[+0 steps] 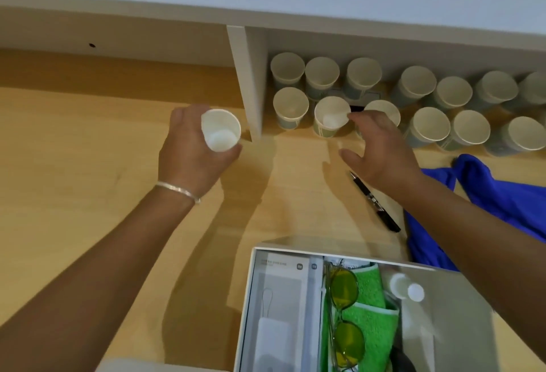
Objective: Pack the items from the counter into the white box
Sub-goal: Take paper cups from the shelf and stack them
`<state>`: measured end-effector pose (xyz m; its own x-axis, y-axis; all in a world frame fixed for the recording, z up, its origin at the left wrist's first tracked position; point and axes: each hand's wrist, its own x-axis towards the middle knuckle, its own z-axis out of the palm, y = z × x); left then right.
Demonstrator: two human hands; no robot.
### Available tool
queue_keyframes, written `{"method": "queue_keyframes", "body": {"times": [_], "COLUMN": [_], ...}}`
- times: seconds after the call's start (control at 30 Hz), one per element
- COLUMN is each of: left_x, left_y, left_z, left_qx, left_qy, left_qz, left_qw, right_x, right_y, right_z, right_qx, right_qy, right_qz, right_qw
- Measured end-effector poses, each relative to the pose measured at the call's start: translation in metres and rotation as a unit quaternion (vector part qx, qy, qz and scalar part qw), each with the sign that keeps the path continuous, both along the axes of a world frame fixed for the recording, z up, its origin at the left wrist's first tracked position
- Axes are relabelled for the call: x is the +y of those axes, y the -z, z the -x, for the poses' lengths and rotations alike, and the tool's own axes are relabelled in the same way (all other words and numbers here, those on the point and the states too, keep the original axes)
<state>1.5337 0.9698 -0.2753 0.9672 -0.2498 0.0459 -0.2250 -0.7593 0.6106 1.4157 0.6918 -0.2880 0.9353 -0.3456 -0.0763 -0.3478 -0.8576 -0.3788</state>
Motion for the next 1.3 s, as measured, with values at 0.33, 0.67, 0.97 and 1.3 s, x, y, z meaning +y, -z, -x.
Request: {"method": "queue_keyframes", "body": {"times": [0.33, 0.67, 0.97, 1.3], "left_x": [-0.07, -0.143, -0.155, -0.149], "left_y": [-0.051, -0.039, -0.007, 0.031], "left_z": [0.066, -0.005, -0.024, -0.015], "left_qx": [-0.031, -0.045, 0.012, 0.059], "left_qy": [0.146, 0.142, 0.123, 0.158], "left_qz": [-0.056, -0.231, -0.257, -0.245], "left_qw": [0.987, 0.962, 0.958, 0.955], "right_x": [-0.025, -0.043, -0.035, -0.026], "right_y": [-0.01, -0.008, -0.003, 0.002], "right_z": [0.05, 0.064, 0.034, -0.007], "right_qx": [-0.015, -0.012, -0.011, -0.025], "right_qy": [-0.027, -0.018, -0.026, -0.033], "right_qz": [0.011, 0.001, -0.004, 0.017], "right_qw": [0.999, 1.0, 1.0, 0.999]}}
